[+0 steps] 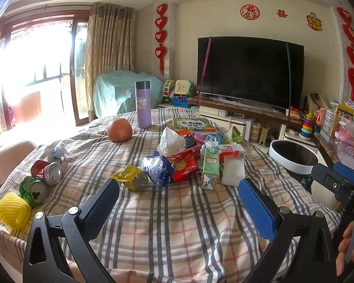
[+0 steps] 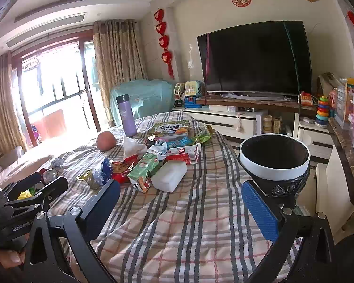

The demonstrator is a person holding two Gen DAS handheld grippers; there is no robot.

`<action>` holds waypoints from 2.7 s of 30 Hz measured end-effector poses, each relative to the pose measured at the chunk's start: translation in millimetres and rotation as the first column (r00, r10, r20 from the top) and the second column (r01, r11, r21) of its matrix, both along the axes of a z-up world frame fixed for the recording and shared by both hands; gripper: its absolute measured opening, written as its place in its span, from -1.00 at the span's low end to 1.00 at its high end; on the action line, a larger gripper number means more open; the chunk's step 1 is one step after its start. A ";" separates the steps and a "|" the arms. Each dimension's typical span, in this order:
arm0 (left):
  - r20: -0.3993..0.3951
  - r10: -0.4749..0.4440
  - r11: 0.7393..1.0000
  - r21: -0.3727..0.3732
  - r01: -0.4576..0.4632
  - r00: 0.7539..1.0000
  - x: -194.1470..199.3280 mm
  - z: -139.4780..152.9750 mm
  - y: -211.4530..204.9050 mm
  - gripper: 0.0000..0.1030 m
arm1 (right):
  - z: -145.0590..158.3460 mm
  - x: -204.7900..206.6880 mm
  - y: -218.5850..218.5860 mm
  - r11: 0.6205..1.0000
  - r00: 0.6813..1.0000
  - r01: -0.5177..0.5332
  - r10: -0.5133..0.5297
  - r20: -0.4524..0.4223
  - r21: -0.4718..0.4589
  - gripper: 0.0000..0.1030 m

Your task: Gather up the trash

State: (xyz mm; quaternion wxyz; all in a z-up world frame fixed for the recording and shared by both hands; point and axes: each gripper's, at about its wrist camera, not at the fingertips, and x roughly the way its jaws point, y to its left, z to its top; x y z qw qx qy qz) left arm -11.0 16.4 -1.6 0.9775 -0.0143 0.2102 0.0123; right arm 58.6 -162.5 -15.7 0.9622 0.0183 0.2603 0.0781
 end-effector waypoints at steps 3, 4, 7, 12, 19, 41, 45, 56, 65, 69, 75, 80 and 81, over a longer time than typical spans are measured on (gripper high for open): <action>0.000 0.001 1.000 0.000 -0.001 1.000 -0.3 -0.1 -0.1 0.98 | 0.3 0.5 2.2 1.000 1.000 -0.002 0.002 0.000 -0.001 1.00; 0.001 0.001 1.000 0.000 -0.001 1.000 -0.2 0.0 -0.1 0.98 | 0.4 0.7 3.1 1.000 1.000 -0.002 0.002 0.000 -0.001 1.00; 0.001 0.001 1.000 0.000 -0.001 1.000 0.1 -0.6 0.0 0.98 | 0.0 -0.5 0.6 1.000 1.000 -0.004 0.004 0.001 0.000 1.00; 0.004 0.002 1.000 0.003 -0.002 1.000 -0.3 -1.1 0.4 0.98 | -0.1 -0.1 1.8 1.000 1.000 -0.004 0.004 0.001 0.001 1.00; 0.010 -0.003 1.000 0.013 0.003 1.000 -0.9 -2.6 -1.0 0.98 | -0.5 -0.9 2.0 1.000 1.000 -0.006 0.006 0.001 0.005 1.00; -0.049 0.019 0.999 -0.034 -0.021 0.999 17.5 -8.1 19.8 0.98 | -9.1 10.8 5.0 0.998 0.998 -0.036 0.038 -0.050 0.045 1.00; -0.052 0.037 0.999 -0.026 -0.039 0.998 21.8 -8.8 26.9 0.98 | -13.5 17.3 6.5 0.998 0.996 -0.042 0.045 -0.070 0.051 1.00; -0.119 0.112 0.993 -0.025 -0.116 0.986 46.5 -19.5 60.0 0.96 | -25.9 36.5 24.6 0.993 0.986 -0.087 0.097 -0.133 0.078 0.99; -0.233 0.129 0.989 -0.042 -0.142 0.964 93.6 -36.2 84.8 0.80 | -39.1 62.5 44.5 0.989 0.974 -0.112 0.128 -0.187 0.092 0.92; -0.272 0.118 0.989 -0.055 -0.138 0.955 114.4 -44.0 92.4 0.70 | -48.6 78.1 56.5 0.988 0.964 -0.124 0.143 -0.223 0.096 0.75; -0.296 0.119 0.988 -0.056 -0.142 0.948 139.4 -52.5 101.8 0.63 | -60.9 99.9 72.4 0.984 0.950 -0.143 0.167 -0.265 0.106 0.54; -0.335 0.114 0.987 -0.067 -0.144 0.935 162.9 -63.7 106.5 0.62 | -71.6 118.5 81.6 0.984 0.940 -0.142 0.167 -0.299 0.104 0.40; -0.343 0.115 0.987 -0.065 -0.145 0.932 168.1 -66.3 106.7 0.58 | -74.4 123.1 83.5 0.985 0.938 -0.140 0.165 -0.306 0.101 0.39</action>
